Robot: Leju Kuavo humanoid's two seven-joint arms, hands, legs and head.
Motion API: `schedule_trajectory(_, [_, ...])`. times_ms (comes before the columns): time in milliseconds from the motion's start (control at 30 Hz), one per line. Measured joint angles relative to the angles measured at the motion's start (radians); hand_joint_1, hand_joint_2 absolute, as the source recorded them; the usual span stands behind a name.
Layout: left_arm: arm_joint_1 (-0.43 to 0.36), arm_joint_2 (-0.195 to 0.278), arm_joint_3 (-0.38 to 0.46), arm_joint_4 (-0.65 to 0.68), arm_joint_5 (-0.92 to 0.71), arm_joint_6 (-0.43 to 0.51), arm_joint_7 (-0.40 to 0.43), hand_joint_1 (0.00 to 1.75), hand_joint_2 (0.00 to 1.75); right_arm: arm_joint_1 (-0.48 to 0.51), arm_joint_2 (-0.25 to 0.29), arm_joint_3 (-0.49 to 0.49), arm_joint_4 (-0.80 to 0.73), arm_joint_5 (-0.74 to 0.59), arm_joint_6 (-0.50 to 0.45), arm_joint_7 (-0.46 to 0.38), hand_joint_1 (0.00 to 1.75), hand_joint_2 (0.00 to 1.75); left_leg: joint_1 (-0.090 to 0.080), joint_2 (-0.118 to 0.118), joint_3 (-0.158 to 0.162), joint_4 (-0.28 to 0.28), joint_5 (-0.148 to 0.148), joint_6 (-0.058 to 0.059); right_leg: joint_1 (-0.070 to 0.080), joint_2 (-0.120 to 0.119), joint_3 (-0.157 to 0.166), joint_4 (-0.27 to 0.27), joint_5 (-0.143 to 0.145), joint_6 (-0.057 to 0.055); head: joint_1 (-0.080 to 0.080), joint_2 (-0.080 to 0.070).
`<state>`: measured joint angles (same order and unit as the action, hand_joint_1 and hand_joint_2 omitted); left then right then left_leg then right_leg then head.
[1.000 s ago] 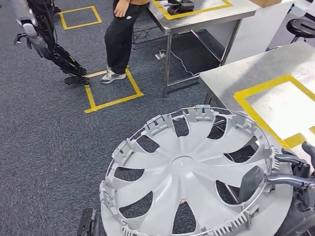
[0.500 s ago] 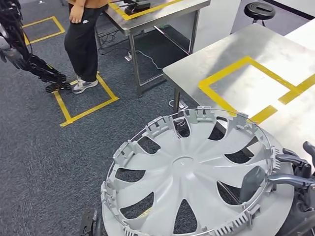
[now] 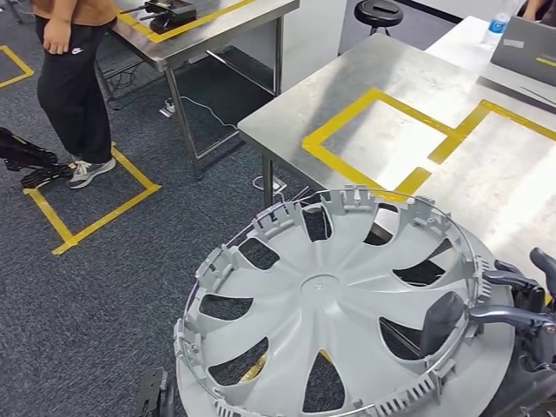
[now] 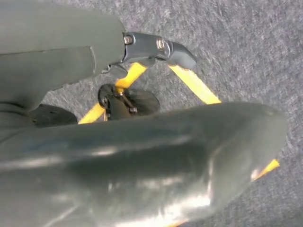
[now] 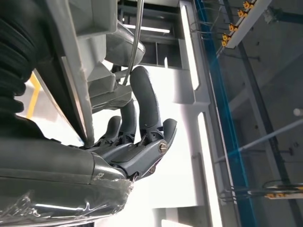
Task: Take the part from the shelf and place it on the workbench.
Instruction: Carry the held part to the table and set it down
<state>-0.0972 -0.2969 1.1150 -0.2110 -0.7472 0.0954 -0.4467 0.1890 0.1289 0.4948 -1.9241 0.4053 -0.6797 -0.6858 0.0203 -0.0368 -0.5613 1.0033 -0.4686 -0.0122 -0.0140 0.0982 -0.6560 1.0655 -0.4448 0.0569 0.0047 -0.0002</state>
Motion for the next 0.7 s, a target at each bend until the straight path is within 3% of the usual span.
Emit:
schedule_trajectory(67, [0.004,0.000,0.001,0.000,-0.001,0.003,0.003,0.00,1.75,0.000,0.000,0.000,0.000,0.001,0.000,-0.002,1.75,1.75,-0.004,0.027,0.000,-0.001,-0.001,0.009,0.004,-0.064,-0.052,0.116,-0.064,0.003,0.006,0.000])
schedule_trajectory(133, [0.007,0.001,0.002,0.000,-0.001,0.004,0.005,0.00,1.75,0.000,0.000,0.000,0.000,0.001,0.000,-0.003,1.75,1.75,-0.009,0.057,0.001,-0.001,-0.003,0.012,0.004,-0.086,-0.106,0.235,-0.112,0.005,0.006,0.000])
schedule_trajectory(167, [0.008,0.001,0.002,0.000,-0.002,0.005,0.006,0.00,1.75,0.000,0.000,0.000,0.000,0.001,0.000,-0.003,1.75,1.75,-0.010,0.071,0.002,-0.001,-0.004,0.013,0.004,-0.090,-0.111,0.252,-0.111,0.005,0.006,0.000])
schedule_trajectory(200, [0.007,0.001,0.003,0.000,-0.002,0.005,0.006,0.00,1.75,0.000,0.000,0.000,0.000,0.001,0.000,-0.003,1.75,1.75,-0.011,0.085,0.004,-0.001,-0.006,0.012,0.004,-0.094,-0.095,0.226,-0.091,0.004,0.006,0.000])
schedule_trajectory(233, [0.007,0.001,0.003,0.000,-0.002,0.005,0.007,0.00,1.75,0.000,0.000,0.000,0.000,0.001,0.000,-0.004,1.75,1.75,-0.012,0.098,0.008,-0.001,-0.009,0.011,0.005,-0.104,-0.059,0.165,-0.059,0.001,0.006,0.000])
schedule_trajectory(300, [0.006,0.000,0.004,0.000,-0.003,0.002,0.006,0.00,1.75,0.000,0.000,0.000,0.000,0.001,0.000,-0.004,1.75,1.75,-0.016,0.117,0.017,0.001,-0.017,0.003,0.011,-0.151,0.019,0.028,-0.012,-0.006,0.006,0.000])
schedule_trajectory(367, [0.005,0.000,0.004,0.000,-0.004,-0.003,0.003,0.00,1.75,0.000,0.000,0.000,0.000,0.000,0.000,-0.004,1.75,1.75,-0.021,0.134,0.022,0.001,-0.021,-0.006,0.019,-0.175,0.048,-0.027,-0.002,-0.015,0.005,0.000])
schedule_trajectory(433, [0.004,0.000,0.005,0.000,-0.004,-0.007,-0.001,0.00,1.75,0.000,0.000,0.000,0.000,-0.002,0.000,-0.004,1.75,1.75,-0.021,0.151,0.026,-0.002,-0.023,-0.016,0.021,-0.150,0.045,-0.031,0.002,-0.027,0.005,0.000])
schedule_trajectory(500, [0.002,-0.002,0.005,0.000,-0.005,-0.009,-0.004,0.00,1.75,0.000,0.000,0.000,0.000,-0.004,0.000,-0.005,1.75,1.75,-0.016,0.120,0.020,0.018,-0.043,-0.028,0.015,-0.124,0.046,-0.037,0.008,-0.038,0.003,0.000])
schedule_trajectory(567, [0.001,-0.002,0.005,0.000,-0.005,-0.010,-0.006,0.00,1.75,0.000,0.000,0.000,0.000,-0.005,0.000,-0.006,1.75,1.75,-0.014,0.064,-0.024,0.114,-0.098,-0.036,0.009,-0.100,0.046,-0.041,0.012,-0.046,-0.002,0.000])
schedule_trajectory(633, [0.003,-0.001,0.006,0.000,-0.005,-0.011,-0.006,0.00,1.75,0.001,0.000,0.000,0.000,-0.006,0.000,-0.006,1.75,1.75,-0.013,0.044,-0.090,0.242,-0.148,-0.040,0.007,-0.073,0.046,-0.041,0.012,-0.048,-0.004,0.000])
schedule_trajectory(667, [0.004,0.000,0.006,0.000,-0.005,-0.011,-0.006,0.00,1.75,0.001,0.000,0.000,0.000,-0.006,0.000,-0.006,1.75,1.75,-0.013,0.042,-0.111,0.275,-0.149,-0.041,0.006,-0.057,0.046,-0.041,0.013,-0.047,-0.004,0.000])
schedule_trajectory(700, [0.005,0.000,0.006,0.000,-0.005,-0.010,-0.006,0.00,1.75,0.001,0.000,0.000,0.000,-0.007,0.000,-0.006,1.75,1.75,-0.012,0.040,-0.115,0.271,-0.129,-0.041,0.004,-0.041,0.046,-0.041,0.013,-0.046,-0.004,0.000])
